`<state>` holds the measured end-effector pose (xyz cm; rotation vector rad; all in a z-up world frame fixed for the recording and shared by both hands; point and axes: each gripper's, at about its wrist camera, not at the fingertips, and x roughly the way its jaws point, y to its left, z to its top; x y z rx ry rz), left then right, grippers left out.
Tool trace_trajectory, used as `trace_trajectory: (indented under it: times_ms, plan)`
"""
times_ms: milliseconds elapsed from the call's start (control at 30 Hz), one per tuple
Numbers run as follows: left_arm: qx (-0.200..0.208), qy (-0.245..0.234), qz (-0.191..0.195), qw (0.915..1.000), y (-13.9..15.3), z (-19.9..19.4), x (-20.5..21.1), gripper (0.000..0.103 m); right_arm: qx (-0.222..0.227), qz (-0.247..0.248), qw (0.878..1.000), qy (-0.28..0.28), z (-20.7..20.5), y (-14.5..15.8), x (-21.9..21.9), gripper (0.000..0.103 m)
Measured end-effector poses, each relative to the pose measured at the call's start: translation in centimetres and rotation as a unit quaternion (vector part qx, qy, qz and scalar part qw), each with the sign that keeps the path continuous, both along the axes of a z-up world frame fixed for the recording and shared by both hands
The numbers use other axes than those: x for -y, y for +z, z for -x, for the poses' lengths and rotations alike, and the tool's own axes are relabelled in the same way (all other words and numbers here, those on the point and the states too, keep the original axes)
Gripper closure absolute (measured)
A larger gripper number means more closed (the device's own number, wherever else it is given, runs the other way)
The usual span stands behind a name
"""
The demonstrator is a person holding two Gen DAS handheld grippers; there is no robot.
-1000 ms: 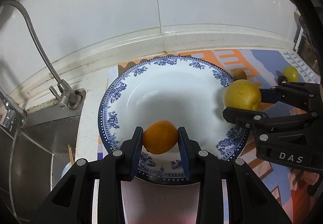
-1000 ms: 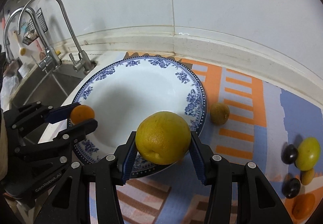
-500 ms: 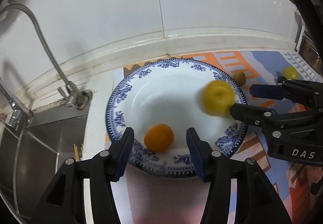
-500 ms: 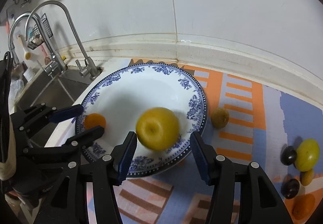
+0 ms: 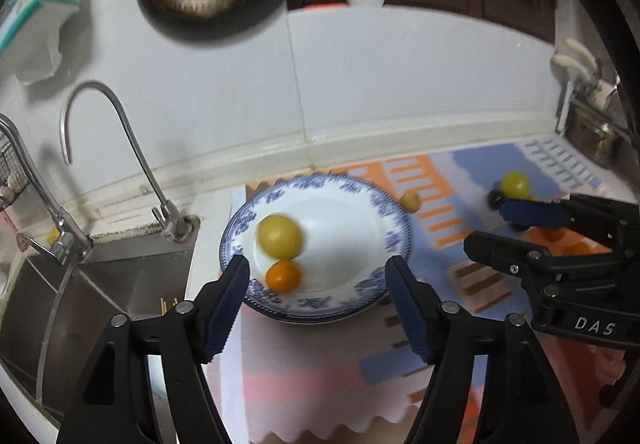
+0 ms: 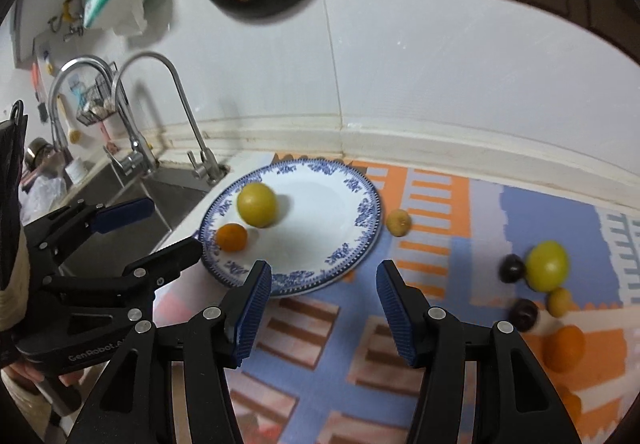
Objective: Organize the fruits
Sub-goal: 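Move both open tools from the plate back toward the remaining fruit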
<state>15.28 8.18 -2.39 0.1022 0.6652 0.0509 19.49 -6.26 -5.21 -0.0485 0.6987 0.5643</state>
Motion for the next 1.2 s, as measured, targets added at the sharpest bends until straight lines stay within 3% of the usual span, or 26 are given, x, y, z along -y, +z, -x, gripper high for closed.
trace_trajectory:
  times_ms: [167, 233, 400, 533, 567, 833, 1200]
  plan:
    - [0.035, -0.018, 0.010, 0.9992, 2.2, 2.4, 2.2, 0.026, 0.030, -0.006, 0.999, -0.026, 2.8, 2.0, 2.9, 0.047]
    - [0.046, -0.028, 0.013, 0.9985, 2.9, 3.2, 3.1, 0.025, 0.046, -0.006, 0.998, -0.039, 3.9, 2.8, 4.2, 0.039]
    - [0.069, -0.044, 0.041, 0.9958, 4.3, 4.9, 5.4, 0.021, 0.074, -0.011, 0.995, -0.070, 6.2, 4.7, 7.3, 0.037]
    - [0.080, -0.062, 0.041, 0.9940, 5.0, 5.9, 7.6, 0.018, 0.093, -0.014, 0.992, -0.089, 7.8, 5.7, 9.3, 0.033]
    - [0.079, -0.066, 0.042, 0.9938, 5.0, 5.9, 7.9, 0.018, 0.106, -0.028, 0.989, -0.095, 8.2, 5.9, 9.9, 0.033]
    - [0.077, -0.096, 0.049, 0.9912, 4.4, 6.6, 11.3, 0.018, 0.124, 0.002, 0.986, -0.115, 10.4, 5.9, 13.4, 0.033]
    - [0.078, -0.116, 0.056, 0.9886, 2.5, 7.2, 15.2, 0.018, 0.111, 0.031, 0.986, -0.117, 10.8, 4.6, 17.2, 0.033]
